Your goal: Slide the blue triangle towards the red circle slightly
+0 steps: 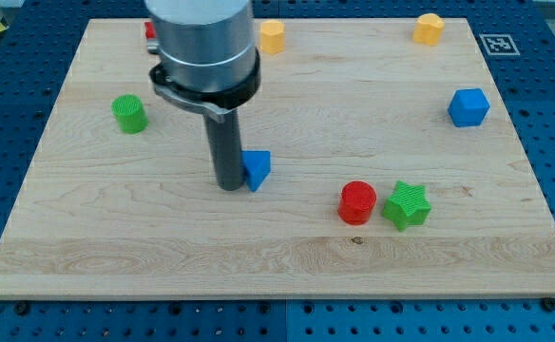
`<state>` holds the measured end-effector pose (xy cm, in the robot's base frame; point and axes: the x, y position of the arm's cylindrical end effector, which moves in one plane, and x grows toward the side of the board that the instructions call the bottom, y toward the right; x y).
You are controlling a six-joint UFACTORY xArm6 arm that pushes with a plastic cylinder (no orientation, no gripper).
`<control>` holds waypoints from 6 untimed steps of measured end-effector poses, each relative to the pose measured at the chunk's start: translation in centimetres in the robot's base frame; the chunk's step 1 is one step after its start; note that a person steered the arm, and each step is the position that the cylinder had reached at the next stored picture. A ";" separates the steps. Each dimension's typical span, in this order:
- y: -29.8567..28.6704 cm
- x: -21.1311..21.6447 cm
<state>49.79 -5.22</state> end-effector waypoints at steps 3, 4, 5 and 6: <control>-0.5 -3.5; -0.2 -3.5; 0.4 -3.5; 1.6 -3.4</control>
